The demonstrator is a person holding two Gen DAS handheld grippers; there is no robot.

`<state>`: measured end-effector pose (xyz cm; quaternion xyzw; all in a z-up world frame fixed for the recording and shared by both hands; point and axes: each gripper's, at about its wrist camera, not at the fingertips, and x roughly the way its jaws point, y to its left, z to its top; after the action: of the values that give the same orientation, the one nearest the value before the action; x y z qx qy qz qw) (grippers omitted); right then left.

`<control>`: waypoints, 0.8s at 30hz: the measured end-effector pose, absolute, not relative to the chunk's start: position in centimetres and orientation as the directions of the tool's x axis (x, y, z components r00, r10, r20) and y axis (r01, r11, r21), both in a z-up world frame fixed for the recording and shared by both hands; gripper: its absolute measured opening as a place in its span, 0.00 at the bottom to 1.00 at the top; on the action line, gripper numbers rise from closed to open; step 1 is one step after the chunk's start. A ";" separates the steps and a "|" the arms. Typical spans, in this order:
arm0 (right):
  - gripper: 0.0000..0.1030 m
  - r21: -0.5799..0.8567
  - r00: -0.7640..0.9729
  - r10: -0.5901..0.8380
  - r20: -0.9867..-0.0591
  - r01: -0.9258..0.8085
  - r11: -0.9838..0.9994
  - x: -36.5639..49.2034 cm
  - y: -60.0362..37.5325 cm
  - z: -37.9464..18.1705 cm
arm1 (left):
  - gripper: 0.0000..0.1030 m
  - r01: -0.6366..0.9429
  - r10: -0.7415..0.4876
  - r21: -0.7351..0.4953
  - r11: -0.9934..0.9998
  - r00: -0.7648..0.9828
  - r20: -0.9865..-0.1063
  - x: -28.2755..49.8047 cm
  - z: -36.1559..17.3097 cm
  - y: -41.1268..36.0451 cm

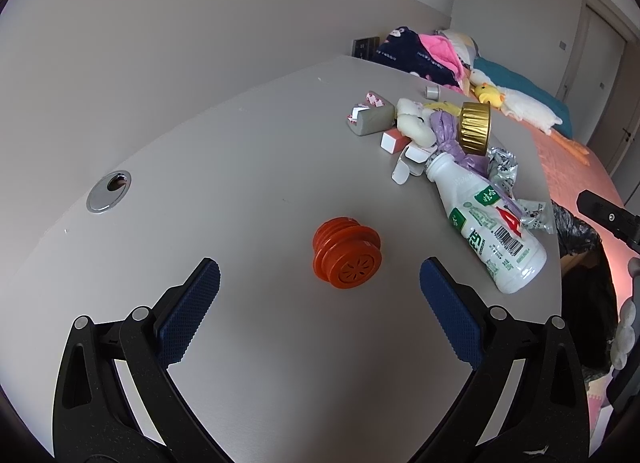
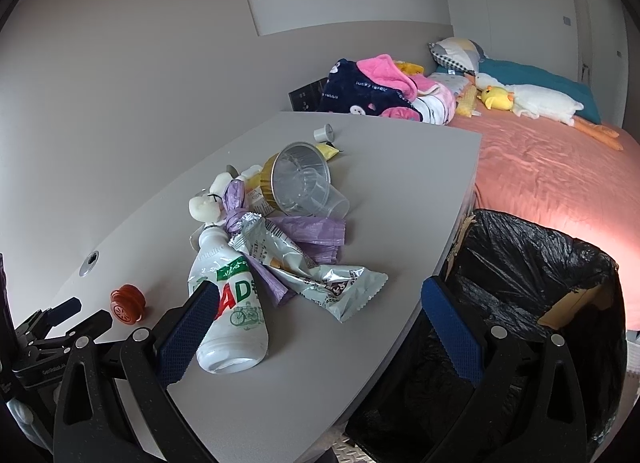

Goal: Collect trash
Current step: 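Move the left gripper toward the orange-red bottle cap on the desk, then close the left gripper on the orange-red cap while the right gripper grasps the silver wrapper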

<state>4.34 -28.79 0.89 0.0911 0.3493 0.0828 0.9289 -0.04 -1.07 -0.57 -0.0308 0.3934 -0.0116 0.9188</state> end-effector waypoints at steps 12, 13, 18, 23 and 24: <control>0.91 0.286 0.713 0.212 -0.668 -0.017 0.958 6.6 -30.5 -1.0 | 0.94 -0.025 -0.041 -0.077 0.997 0.659 -0.751 2.0 -1.9 -1.2; 0.90 0.285 0.711 0.210 -0.671 -0.015 0.958 6.9 -30.5 -1.1 | 0.94 -0.026 -0.039 -0.074 0.997 0.654 -0.755 2.2 -2.0 -1.3; 0.78 0.289 0.696 0.212 -0.686 -0.006 0.957 8.1 -30.4 -1.9 | 0.94 -0.036 -0.025 -0.064 0.997 0.647 -0.762 3.1 -2.4 -1.4; 0.68 0.300 0.674 0.218 -0.706 0.005 0.954 9.0 -30.5 -3.1 | 0.78 -0.042 -0.002 -0.038 0.998 0.641 -0.767 3.3 -2.7 -1.6; 0.66 0.308 0.666 0.224 -0.711 0.009 0.951 9.1 -30.6 -3.4 | 0.75 -0.043 -0.001 -0.036 0.998 0.634 -0.773 3.3 -2.9 -1.5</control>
<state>9.14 -30.56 -3.39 0.1442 0.4040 0.0597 0.9014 3.32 -1.54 -2.86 -0.0254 0.4276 0.0116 0.9035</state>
